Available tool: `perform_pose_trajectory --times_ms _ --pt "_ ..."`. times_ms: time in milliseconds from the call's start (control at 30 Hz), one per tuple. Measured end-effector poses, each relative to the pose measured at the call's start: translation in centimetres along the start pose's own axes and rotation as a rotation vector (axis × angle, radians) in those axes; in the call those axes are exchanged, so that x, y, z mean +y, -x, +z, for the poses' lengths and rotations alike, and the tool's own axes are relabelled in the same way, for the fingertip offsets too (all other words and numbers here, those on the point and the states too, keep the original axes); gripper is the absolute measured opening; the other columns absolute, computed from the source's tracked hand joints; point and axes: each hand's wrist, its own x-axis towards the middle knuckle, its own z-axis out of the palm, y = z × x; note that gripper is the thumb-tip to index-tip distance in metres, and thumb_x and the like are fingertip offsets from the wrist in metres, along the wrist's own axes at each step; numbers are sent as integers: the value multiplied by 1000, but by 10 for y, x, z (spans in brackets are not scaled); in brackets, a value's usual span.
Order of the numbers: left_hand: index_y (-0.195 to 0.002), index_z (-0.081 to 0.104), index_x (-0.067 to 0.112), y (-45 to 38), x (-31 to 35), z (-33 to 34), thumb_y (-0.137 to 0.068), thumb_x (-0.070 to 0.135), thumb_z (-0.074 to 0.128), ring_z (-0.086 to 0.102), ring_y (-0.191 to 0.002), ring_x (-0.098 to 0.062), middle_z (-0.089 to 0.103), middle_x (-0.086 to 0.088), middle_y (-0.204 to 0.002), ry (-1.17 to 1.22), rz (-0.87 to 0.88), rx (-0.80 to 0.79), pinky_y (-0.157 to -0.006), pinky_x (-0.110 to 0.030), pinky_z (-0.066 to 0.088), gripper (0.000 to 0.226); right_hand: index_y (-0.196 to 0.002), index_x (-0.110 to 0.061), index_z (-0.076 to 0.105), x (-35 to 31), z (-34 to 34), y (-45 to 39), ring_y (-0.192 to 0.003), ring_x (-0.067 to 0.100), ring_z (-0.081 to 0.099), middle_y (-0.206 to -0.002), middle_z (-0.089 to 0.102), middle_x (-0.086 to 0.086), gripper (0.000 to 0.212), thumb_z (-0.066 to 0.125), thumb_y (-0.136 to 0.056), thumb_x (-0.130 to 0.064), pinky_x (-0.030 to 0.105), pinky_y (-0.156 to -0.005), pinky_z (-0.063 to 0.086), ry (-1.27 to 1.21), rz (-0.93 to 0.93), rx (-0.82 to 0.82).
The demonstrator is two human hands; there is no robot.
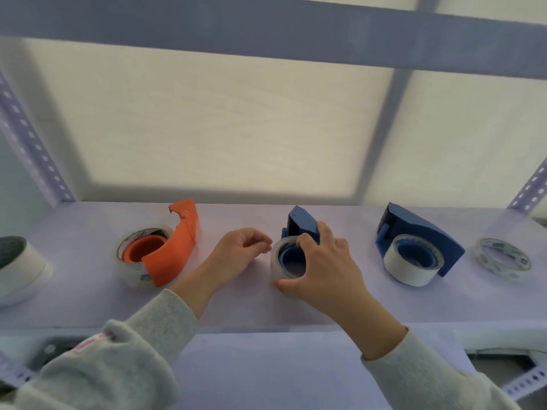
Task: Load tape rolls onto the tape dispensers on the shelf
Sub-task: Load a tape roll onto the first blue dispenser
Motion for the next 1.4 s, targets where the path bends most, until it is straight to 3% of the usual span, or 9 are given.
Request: perform_pose_trajectory --times_ms 267,433,600,767,867,1033,1100,1267,1400 --pt "-80 69 29 4 4 -9 -85 12 69 63 -87 -13 69 4 -92 -204 197 66 -80 -27 50 18 -121 -37 47 1 -12 -5 -136 19 18 -151 18 -8 74 68 -59 -71 43 -110 30 -182 -10 -52" --pt "-81 71 30 4 6 -10 -82 10 72 62 -86 -17 63 7 -92 -204 247 78 -77 -28 50 20 -126 -32 54 -26 -15 -34 -147 29 9 -159 18 -2 58 57 -77 -64 60 -116 7 37 -79 -42" --pt "-81 71 33 5 7 -7 -82 11 72 62 -86 -20 65 3 -91 -181 230 129 -80 -34 51 22 -98 -26 72 -33 -5 -55 -136 25 23 -143 45 -7 27 58 -82 -44 48 -98 28 10 -65 -85" --pt "-118 58 20 10 11 -17 -82 27 73 63 -98 -17 63 -2 -112 215 -160 18 -86 -34 55 39 -78 -22 74 -23 1 -54 -121 19 37 -122 59 -16 18 59 -83 -30 38 -85 28 -162 -35 120" --pt "-106 60 6 14 14 -16 -78 41 75 64 -85 -21 65 -14 -104 206 -398 -37 -86 -37 57 47 -65 -21 70 -11 0 -57 -113 15 51 -121 62 -16 18 62 -80 -26 41 -90 40 -351 31 245" --pt "-122 59 -1 28 35 6 -82 68 50 63 -90 -28 66 -22 -105 432 -547 -390 -82 -34 54 80 -61 -16 71 -3 1 -54 -91 24 64 -109 66 -2 15 70 -76 -14 41 -80 52 -1175 224 310" --pt "-126 60 4 32 35 13 -78 73 49 63 -87 -25 67 -18 -106 448 -532 -402 -77 -31 54 84 -58 -19 69 -3 7 -48 -94 29 63 -107 63 -4 17 70 -73 -14 48 -83 53 -1277 260 344" --pt "-120 63 23 40 41 29 -78 60 65 67 -108 -24 70 -9 -118 403 -309 -294 -99 -42 51 56 -55 -23 64 -6 10 -34 -109 28 58 -112 53 -1 30 70 -80 -8 52 -95 51 -1351 247 456" --pt "-100 66 30 37 43 30 -56 66 77 58 -106 -16 51 4 -119 62 -164 86 -89 -38 56 57 -59 -23 64 -8 19 -24 -116 36 54 -111 49 -4 31 67 -86 -7 54 -93 52 -1476 208 415"
